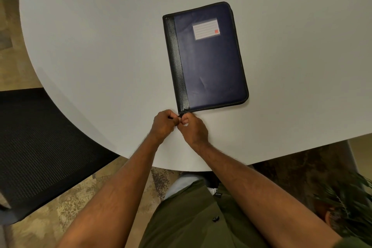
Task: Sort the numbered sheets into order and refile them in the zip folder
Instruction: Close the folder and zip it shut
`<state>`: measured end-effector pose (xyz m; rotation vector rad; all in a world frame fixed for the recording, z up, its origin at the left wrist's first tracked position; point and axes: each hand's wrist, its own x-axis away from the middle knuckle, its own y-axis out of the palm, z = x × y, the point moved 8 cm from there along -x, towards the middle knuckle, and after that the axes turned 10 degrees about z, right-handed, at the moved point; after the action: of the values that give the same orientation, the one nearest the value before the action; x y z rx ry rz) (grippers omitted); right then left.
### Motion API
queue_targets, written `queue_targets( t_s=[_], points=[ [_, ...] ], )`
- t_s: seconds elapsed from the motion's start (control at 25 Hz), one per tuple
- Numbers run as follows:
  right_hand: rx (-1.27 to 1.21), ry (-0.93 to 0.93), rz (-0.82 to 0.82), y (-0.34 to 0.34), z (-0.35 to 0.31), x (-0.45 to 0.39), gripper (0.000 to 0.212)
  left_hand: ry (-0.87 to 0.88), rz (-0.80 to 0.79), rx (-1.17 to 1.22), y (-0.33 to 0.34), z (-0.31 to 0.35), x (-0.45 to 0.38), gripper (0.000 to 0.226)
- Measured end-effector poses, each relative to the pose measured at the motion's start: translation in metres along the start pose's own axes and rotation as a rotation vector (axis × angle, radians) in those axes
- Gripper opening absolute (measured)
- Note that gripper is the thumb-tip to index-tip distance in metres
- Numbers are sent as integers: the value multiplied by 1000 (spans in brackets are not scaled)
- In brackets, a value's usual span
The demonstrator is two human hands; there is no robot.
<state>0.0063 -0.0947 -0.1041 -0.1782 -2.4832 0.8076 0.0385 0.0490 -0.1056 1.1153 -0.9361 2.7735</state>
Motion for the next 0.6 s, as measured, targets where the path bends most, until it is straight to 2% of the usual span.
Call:
queue_targets(
  t_s=[0.32,0.48,0.6],
  points=[
    [31,-59,49,0,1,1,12,167,68,-130,1,10,1,9],
    [43,14,45,-2,8,-5,21,302,86,-277,0,21,3,8],
    [54,71,115,-11,14,-8,24,357,88,-343,0,23,3,10]
  ],
)
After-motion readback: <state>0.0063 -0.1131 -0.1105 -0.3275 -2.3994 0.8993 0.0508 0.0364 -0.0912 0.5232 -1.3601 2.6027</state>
